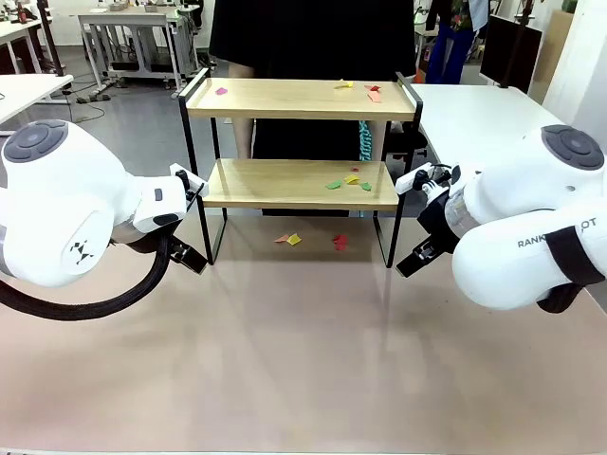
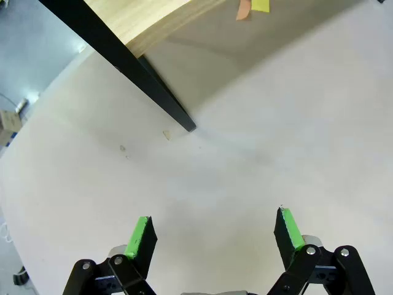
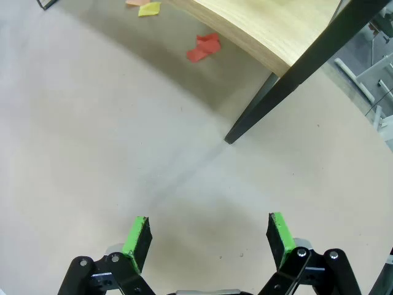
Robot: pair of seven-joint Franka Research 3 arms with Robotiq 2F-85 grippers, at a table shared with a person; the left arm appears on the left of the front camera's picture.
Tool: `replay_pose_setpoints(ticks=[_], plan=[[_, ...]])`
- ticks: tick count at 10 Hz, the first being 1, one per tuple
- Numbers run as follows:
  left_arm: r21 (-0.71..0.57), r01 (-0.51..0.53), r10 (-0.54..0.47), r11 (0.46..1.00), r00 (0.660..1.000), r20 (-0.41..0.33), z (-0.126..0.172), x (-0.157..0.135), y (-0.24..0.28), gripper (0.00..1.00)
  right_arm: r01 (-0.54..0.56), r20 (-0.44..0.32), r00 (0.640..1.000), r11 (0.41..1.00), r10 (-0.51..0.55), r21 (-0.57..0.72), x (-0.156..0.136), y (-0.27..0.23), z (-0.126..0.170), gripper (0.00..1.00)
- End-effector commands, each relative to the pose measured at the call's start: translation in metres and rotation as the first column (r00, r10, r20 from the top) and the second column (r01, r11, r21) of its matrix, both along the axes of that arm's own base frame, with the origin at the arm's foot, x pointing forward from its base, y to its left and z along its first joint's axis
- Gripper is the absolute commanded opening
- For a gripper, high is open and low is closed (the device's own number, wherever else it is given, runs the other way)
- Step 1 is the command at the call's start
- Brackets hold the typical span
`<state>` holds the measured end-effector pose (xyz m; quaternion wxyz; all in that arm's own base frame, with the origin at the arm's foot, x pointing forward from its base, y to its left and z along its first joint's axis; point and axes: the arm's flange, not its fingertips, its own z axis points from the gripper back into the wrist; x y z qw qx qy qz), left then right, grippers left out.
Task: Clean the shelf.
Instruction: Pick up the Duster handed by the human.
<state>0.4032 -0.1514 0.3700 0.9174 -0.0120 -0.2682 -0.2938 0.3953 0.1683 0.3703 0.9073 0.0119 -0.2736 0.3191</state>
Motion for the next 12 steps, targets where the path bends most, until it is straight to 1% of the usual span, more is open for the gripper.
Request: replay_pose_setpoints(ticks=[1, 2, 3, 4, 5, 6, 7, 8, 9, 10, 11, 12], plan=[[0.000, 0.000, 0.000, 1.000, 1.000, 0.000, 0.000, 0.000, 0.000, 1.00, 0.000, 0.000, 1.000, 1.000, 0.000, 0.000, 0.000, 0.000, 0.000, 1.00], [0.000, 0.000, 0.000, 1.000, 1.000, 0.000, 0.000, 0.000, 0.000, 1.00, -0.041, 0.014, 0.999, 0.998, 0.041, 0.057, 0.012, 0.003, 0.030, 1.00], [-0.054, 0.049, -0.050, 0.997, 0.999, -0.017, 0.028, 0.009, -0.001, 1.00, -0.037, 0.022, 0.999, 0.993, 0.034, 0.115, 0.025, -0.005, 0.061, 1.00], [-0.095, 0.093, -0.097, 0.991, 0.995, -0.037, 0.054, 0.017, 0.003, 1.00, -0.045, 0.004, 0.999, 0.985, 0.045, 0.165, 0.037, -0.018, 0.086, 1.00], [-0.105, 0.135, -0.141, 0.985, 0.988, -0.054, 0.075, 0.028, 0.011, 1.00, -0.064, 0.014, 0.998, 0.981, 0.062, 0.185, 0.047, -0.034, 0.104, 1.00], [-0.109, 0.146, -0.152, 0.983, 0.987, -0.056, 0.099, 0.041, 0.022, 1.00, -0.100, 0.014, 0.995, 0.969, 0.099, 0.225, 0.058, -0.055, 0.121, 1.00], [-0.147, 0.187, -0.200, 0.971, 0.977, -0.079, 0.122, 0.055, 0.038, 1.00, -0.143, 0.025, 0.990, 0.956, 0.142, 0.255, 0.071, -0.082, 0.133, 1.00], [-0.191, 0.252, -0.274, 0.949, 0.957, -0.098, 0.138, 0.063, 0.057, 1.00, -0.234, 0.034, 0.972, 0.925, 0.234, 0.299, 0.082, -0.108, 0.135, 1.00], [-0.223, 0.360, -0.389, 0.906, 0.916, -0.101, 0.148, 0.070, 0.081, 1.00, -0.352, 0.069, 0.934, 0.867, 0.351, 0.354, 0.091, -0.139, 0.132, 1.00], [-0.271, 0.447, -0.483, 0.853, 0.872, -0.079, 0.153, 0.081, 0.110, 1.00, -0.407, 0.086, 0.909, 0.824, 0.408, 0.393, 0.102, -0.163, 0.124, 1.00], [-0.346, 0.531, -0.571, 0.774, 0.821, -0.015, 0.150, 0.094, 0.142, 1.00, -0.454, 0.131, 0.887, 0.786, 0.442, 0.420, 0.113, -0.188, 0.112, 1.00], [-0.390, 0.560, -0.594, 0.731, 0.803, 0.039, 0.141, 0.108, 0.168, 1.00, -0.476, 0.168, 0.875, 0.747, 0.454, 0.463, 0.122, -0.211, 0.101, 1.00]])
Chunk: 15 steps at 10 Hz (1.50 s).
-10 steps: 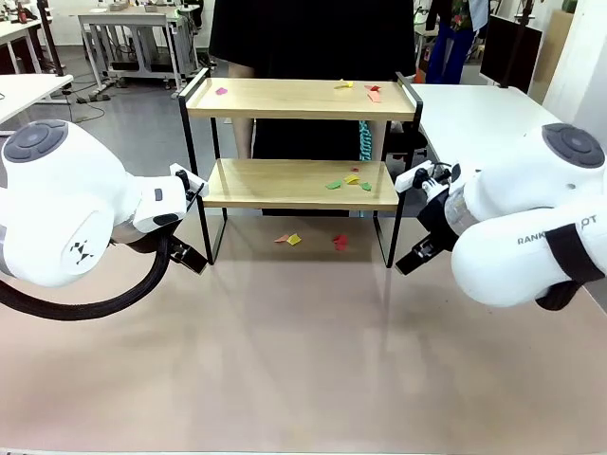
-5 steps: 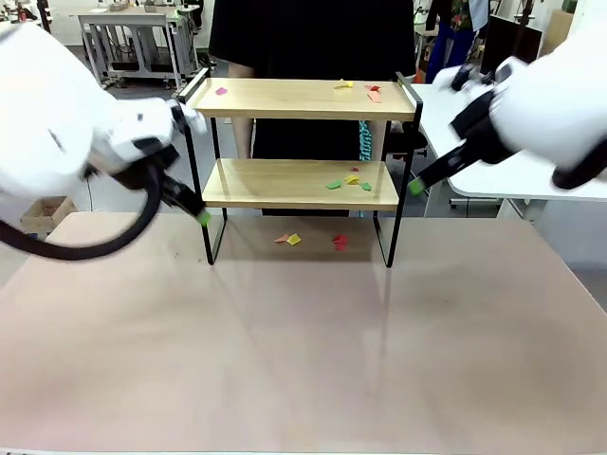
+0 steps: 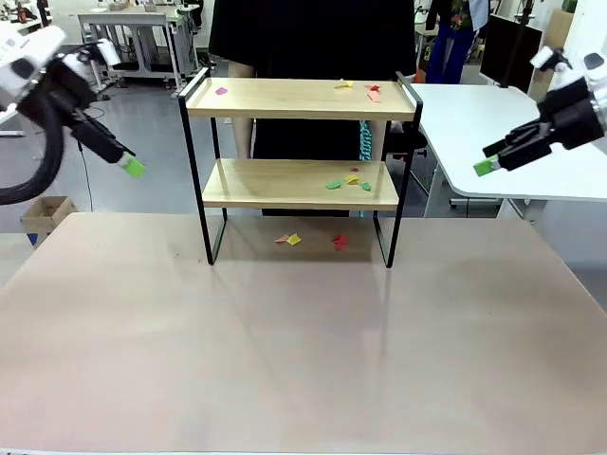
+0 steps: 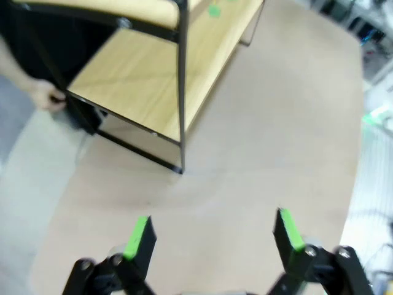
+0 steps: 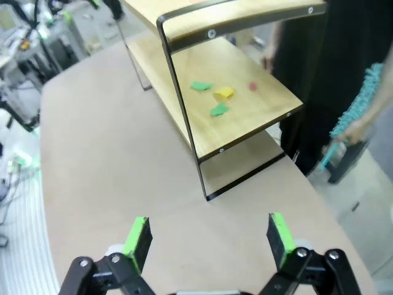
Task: Clean the shelf.
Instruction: Pick up the Duster handed by the human.
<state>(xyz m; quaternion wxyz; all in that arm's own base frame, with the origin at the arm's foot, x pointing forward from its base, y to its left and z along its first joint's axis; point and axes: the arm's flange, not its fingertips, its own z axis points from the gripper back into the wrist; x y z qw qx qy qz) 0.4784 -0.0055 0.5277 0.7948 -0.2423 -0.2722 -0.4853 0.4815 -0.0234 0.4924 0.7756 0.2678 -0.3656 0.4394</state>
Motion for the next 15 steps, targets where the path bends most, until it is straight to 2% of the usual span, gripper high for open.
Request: replay_pose_setpoints(ticks=[1, 3, 4, 5, 6, 10, 11, 13, 15], plan=[[-0.142, 0.130, -0.130, 0.981, 0.991, 0.008, -0.032, 0.043, 0.049, 1.00, -0.115, 0.008, 0.993, 0.989, 0.115, 0.093, 0.044, -0.044, -0.038, 1.00], [-0.226, 0.200, -0.173, 0.953, 0.976, 0.136, -0.060, 0.051, 0.086, 1.00, -0.203, 0.072, 0.979, 0.960, 0.192, 0.195, 0.056, -0.083, -0.072, 1.00], [-0.244, 0.193, -0.151, 0.950, 0.972, 0.181, -0.071, 0.054, 0.097, 1.00, -0.183, 0.083, 0.982, 0.949, 0.168, 0.255, 0.059, -0.095, -0.086, 1.00], [-0.143, 0.124, -0.103, 0.982, 0.984, 0.145, -0.072, 0.045, 0.090, 1.00, -0.131, 0.038, 0.991, 0.940, 0.125, 0.317, 0.053, -0.090, -0.086, 1.00], [-0.223, 0.168, -0.136, 0.960, 0.979, 0.152, -0.074, 0.041, 0.100, 1.00, -0.165, 0.069, 0.986, 0.960, 0.153, 0.227, 0.035, -0.089, -0.087, 1.00], [-0.223, 0.168, -0.136, 0.960, 0.979, 0.152, -0.074, 0.041, 0.100, 1.00, -0.165, 0.069, 0.986, 0.960, 0.153, 0.227, 0.035, -0.089, -0.087, 1.00], [-0.214, 0.172, -0.139, 0.962, 0.977, 0.161, -0.077, 0.045, 0.100, 1.00, -0.178, 0.079, 0.983, 0.952, 0.163, 0.249, 0.043, -0.093, -0.088, 1.00], [-0.323, 0.195, -0.141, 0.926, 0.973, 0.182, -0.097, 0.099, 0.127, 1.00, -0.195, 0.122, 0.979, 0.912, 0.162, 0.360, 0.073, -0.122, -0.103, 1.00], [-0.396, 0.340, -0.230, 0.853, 0.926, 0.299, -0.115, 0.113, 0.139, 1.00, -0.213, 0.203, 0.969, 0.889, 0.140, 0.405, 0.082, -0.148, -0.112, 1.00]])
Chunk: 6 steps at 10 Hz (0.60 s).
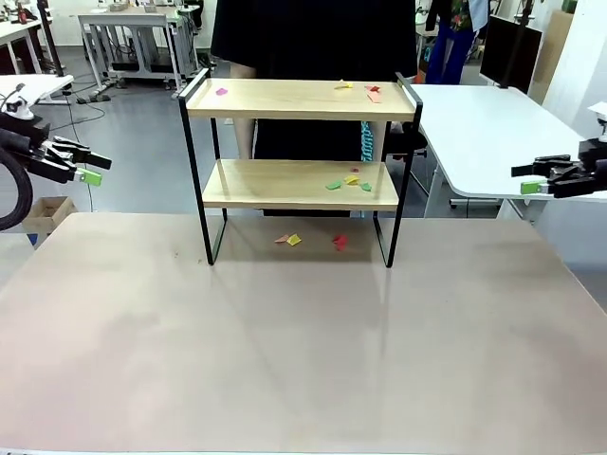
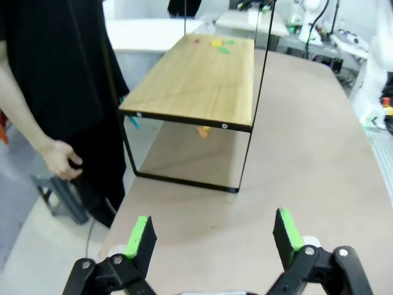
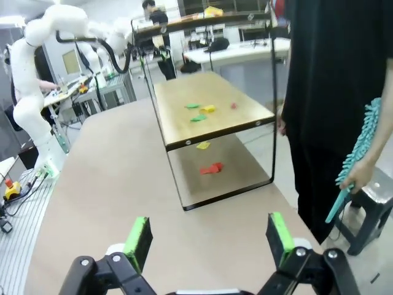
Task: Clean the shelf.
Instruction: Pick up the Duster handed by the human.
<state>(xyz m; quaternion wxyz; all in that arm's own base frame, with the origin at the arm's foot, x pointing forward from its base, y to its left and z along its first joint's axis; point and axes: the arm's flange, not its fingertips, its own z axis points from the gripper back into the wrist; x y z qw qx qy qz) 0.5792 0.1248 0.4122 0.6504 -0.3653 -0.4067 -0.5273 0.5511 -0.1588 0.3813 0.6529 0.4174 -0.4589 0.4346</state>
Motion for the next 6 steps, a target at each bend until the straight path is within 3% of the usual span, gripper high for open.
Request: replay_pose_setpoints(ticks=[1, 4, 6], plan=[[-0.129, 0.144, -0.130, 0.981, 0.985, 0.110, -0.004, 0.015, 0.017, 1.00, -0.021, 0.096, 0.995, 0.996, 0.013, 0.089, 0.018, -0.025, -0.004, 1.00], [-0.193, 0.244, -0.201, 0.950, 0.955, 0.219, -0.017, 0.024, 0.034, 1.00, -0.022, 0.117, 0.993, 0.991, 0.007, 0.130, 0.035, -0.048, -0.013, 1.00], [-0.247, 0.234, -0.179, 0.940, 0.958, 0.226, -0.022, 0.022, 0.041, 1.00, -0.002, 0.102, 0.995, 0.988, -0.014, 0.157, 0.038, -0.056, -0.018, 1.00]])
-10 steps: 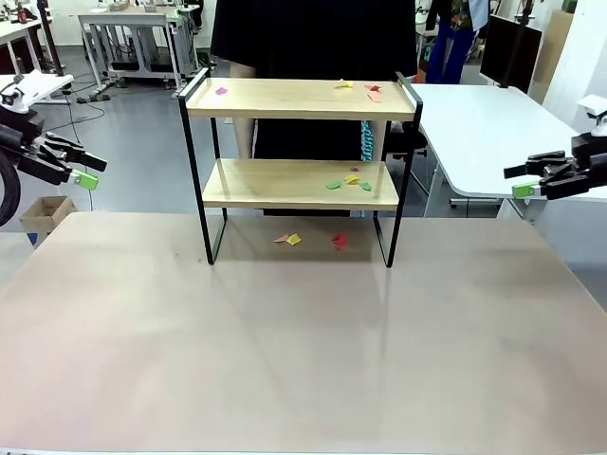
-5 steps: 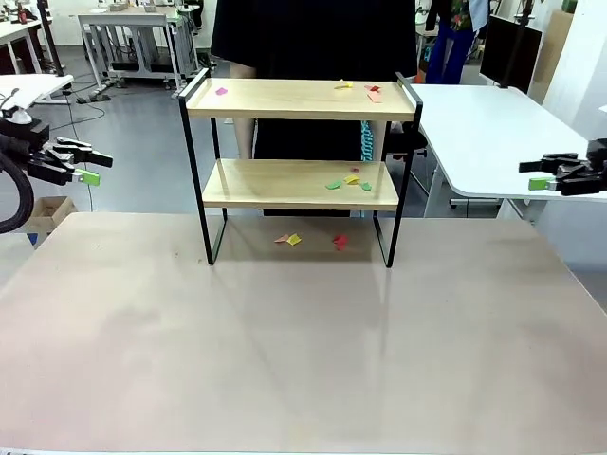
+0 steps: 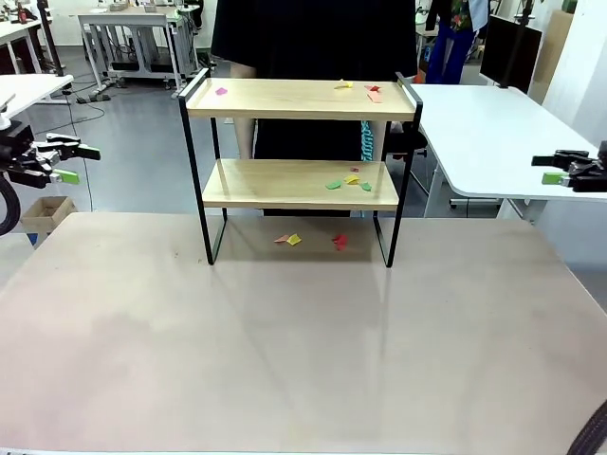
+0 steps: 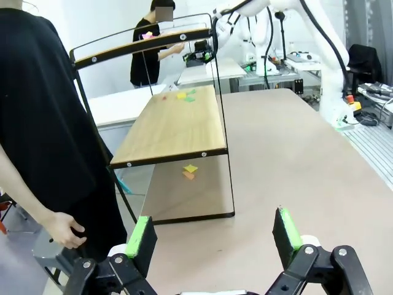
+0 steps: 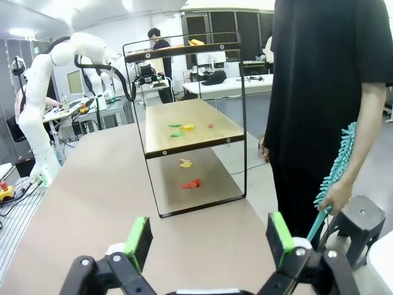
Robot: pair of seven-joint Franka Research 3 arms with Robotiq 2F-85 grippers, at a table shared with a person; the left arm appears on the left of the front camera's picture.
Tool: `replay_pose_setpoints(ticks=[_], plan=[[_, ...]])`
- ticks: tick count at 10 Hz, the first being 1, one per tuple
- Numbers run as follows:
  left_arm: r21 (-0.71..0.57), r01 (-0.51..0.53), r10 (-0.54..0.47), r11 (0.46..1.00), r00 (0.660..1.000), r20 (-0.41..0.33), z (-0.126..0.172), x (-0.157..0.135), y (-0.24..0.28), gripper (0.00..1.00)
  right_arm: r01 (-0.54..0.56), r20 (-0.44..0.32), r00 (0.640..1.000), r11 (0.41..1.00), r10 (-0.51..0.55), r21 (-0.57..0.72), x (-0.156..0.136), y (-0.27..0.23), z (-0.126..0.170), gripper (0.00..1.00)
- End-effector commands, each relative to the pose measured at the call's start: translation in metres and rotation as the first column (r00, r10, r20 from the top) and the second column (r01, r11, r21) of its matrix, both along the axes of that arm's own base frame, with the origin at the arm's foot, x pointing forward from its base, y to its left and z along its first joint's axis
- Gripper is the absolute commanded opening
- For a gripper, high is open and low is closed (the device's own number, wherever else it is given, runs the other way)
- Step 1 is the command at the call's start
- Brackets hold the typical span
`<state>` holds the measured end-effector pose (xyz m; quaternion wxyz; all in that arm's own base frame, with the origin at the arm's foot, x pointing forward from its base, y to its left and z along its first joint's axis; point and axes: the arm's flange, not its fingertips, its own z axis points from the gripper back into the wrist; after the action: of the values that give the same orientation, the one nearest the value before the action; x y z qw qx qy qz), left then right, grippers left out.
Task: Clean the shelf.
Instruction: Pick up the Duster handed by the human.
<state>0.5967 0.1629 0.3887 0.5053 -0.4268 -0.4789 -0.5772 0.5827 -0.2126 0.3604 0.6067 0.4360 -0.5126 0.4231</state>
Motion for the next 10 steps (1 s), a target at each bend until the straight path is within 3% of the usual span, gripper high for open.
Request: replay_pose_setpoints(ticks=[1, 4, 10], plan=[[-0.072, -0.011, 0.011, 0.997, 1.000, 0.009, 0.0013, 0.0046, 0.0050, 1.00, 0.011, 0.015, 1.000, 0.999, -0.012, 0.046, 0.0075, -0.0044, 0.0020, 1.00], [-0.100, -0.019, 0.020, 0.995, 1.000, 0.013, 0.0028, 0.0015, -0.0010, 1.00, 0.022, 0.026, 0.999, 0.998, -0.024, 0.055, 0.0062, -0.0092, -0.0005, 1.00], [-0.162, -0.035, 0.028, 0.986, 0.998, -0.051, 0.0044, 0.0015, 0.0060, 1.00, 0.042, 0.017, 0.999, 0.996, -0.043, 0.081, 0.0084, -0.0125, 0.0053, 1.00]])
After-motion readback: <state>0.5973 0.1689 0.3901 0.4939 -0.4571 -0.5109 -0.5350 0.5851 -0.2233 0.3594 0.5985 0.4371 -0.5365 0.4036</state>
